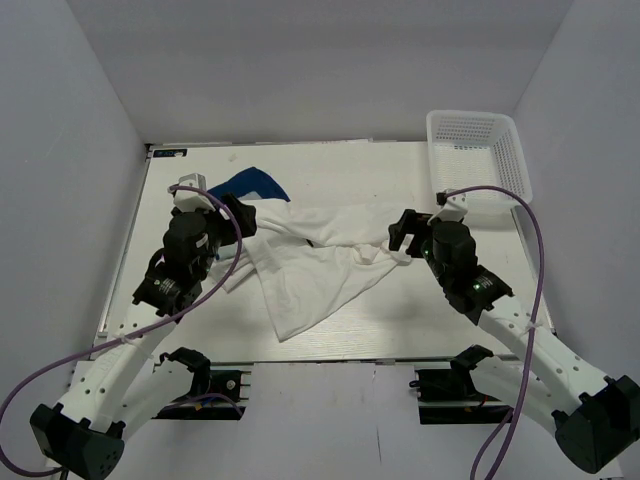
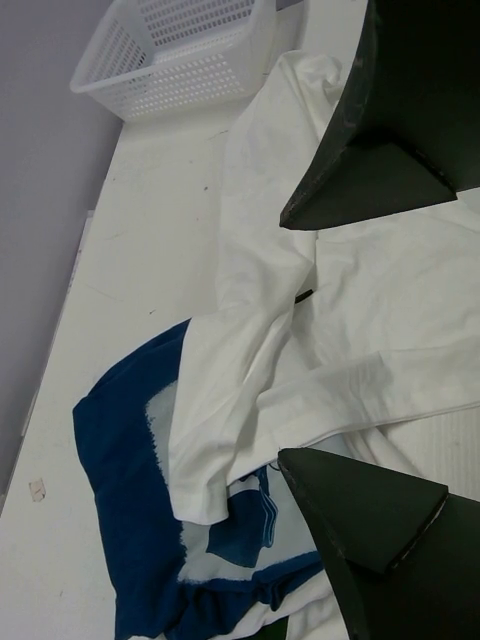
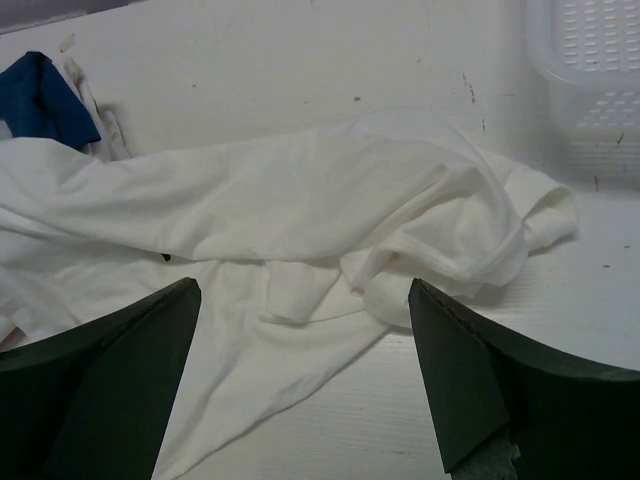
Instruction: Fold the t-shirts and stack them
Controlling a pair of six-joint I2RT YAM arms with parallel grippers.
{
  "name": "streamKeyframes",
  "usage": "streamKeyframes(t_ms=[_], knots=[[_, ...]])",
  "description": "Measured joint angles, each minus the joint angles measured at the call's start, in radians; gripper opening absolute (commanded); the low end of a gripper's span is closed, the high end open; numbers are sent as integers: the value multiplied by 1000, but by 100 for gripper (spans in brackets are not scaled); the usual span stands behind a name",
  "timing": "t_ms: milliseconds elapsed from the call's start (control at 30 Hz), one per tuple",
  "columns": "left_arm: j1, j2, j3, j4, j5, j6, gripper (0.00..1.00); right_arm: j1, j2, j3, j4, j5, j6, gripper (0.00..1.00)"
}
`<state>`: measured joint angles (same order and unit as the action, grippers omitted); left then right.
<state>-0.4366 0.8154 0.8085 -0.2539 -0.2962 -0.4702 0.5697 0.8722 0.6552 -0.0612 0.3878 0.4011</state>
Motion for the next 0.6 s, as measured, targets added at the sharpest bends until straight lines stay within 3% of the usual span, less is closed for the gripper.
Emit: streamKeyframes(t_ms=[200,400,600], knots=[[0,3,0,0,17,9,99,0,21,-6,52,-43,-39,90],[0,12,0,0,16,18,99,3,118,-6,138,-193,-98,90],[2,15,-27,-3,-12,25,99,46,484,172,205,-377,-133,90]])
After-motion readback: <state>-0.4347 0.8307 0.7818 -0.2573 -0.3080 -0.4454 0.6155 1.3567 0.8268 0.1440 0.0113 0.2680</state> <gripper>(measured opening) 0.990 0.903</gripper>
